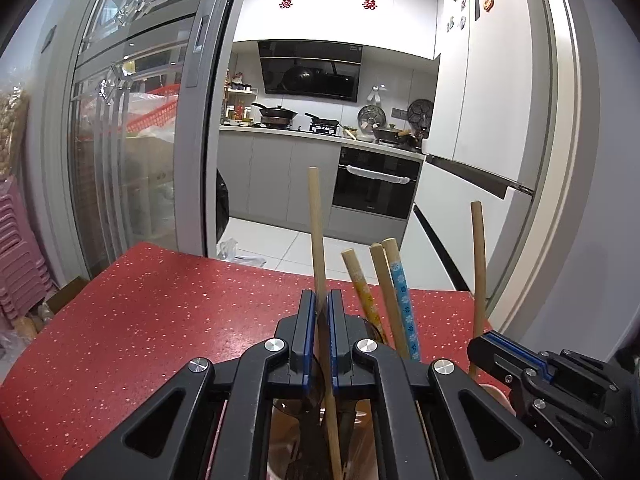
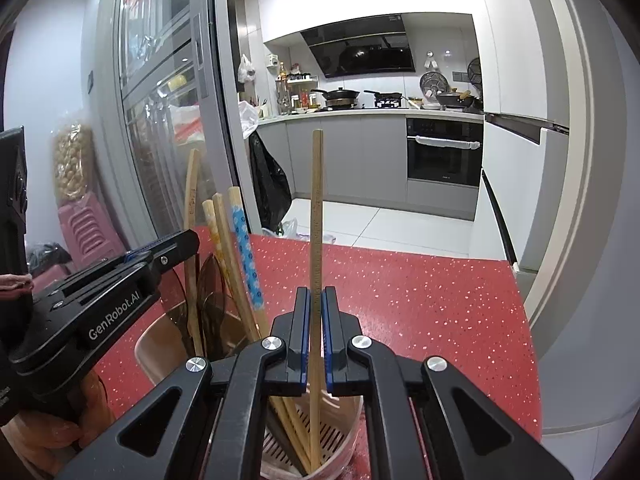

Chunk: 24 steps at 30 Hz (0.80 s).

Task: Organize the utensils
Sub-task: 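Lower the chopstick into the caddy and open the right tool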

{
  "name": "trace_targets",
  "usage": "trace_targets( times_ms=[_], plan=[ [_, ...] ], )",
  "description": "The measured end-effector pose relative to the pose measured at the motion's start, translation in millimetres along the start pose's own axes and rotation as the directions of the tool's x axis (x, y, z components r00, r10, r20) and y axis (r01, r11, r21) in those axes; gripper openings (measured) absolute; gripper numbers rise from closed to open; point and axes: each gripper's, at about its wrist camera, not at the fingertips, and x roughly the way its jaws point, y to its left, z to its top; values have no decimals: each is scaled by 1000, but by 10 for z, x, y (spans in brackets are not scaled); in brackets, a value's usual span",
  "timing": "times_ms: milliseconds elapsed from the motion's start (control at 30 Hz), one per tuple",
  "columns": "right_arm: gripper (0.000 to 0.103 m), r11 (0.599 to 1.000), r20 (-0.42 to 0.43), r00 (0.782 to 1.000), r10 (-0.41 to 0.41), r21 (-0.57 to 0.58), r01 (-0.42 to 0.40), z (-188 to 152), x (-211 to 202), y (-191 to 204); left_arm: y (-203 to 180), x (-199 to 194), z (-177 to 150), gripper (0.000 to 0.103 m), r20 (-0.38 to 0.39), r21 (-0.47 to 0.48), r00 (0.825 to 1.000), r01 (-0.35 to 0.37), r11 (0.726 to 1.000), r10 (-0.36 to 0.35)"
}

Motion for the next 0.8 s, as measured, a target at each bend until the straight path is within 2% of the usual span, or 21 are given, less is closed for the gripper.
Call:
trace_targets(
  times_ms=[333, 800],
  plan=[
    [6, 997, -79, 996, 42, 67, -37, 58, 152, -55, -2, 34, 51, 31, -45, 13, 999, -25, 1000, 26],
    [7, 993, -119, 990, 79, 95, -68, 81, 184, -45, 0, 55, 65, 31, -93, 9, 995, -21, 1000, 22]
  ],
)
